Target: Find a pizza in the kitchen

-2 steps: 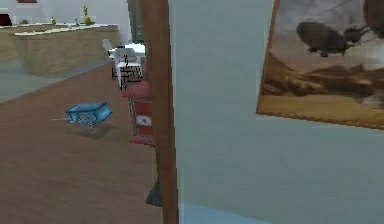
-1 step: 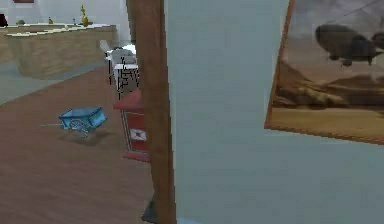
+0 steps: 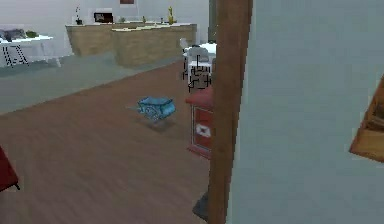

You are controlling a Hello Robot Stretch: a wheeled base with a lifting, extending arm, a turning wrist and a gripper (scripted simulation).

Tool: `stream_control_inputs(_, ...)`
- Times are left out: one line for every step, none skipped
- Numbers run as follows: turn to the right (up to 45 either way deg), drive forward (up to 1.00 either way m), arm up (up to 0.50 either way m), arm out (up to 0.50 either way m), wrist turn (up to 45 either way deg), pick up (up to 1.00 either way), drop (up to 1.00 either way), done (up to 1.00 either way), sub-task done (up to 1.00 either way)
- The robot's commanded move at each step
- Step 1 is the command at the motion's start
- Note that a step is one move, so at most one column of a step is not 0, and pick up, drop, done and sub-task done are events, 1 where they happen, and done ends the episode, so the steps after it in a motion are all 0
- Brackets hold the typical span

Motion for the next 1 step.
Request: stream_control_inputs(0.0, 0.5, 0.0, 0.0, 0.0, 0.0, 0.0, 0.0, 0.0)
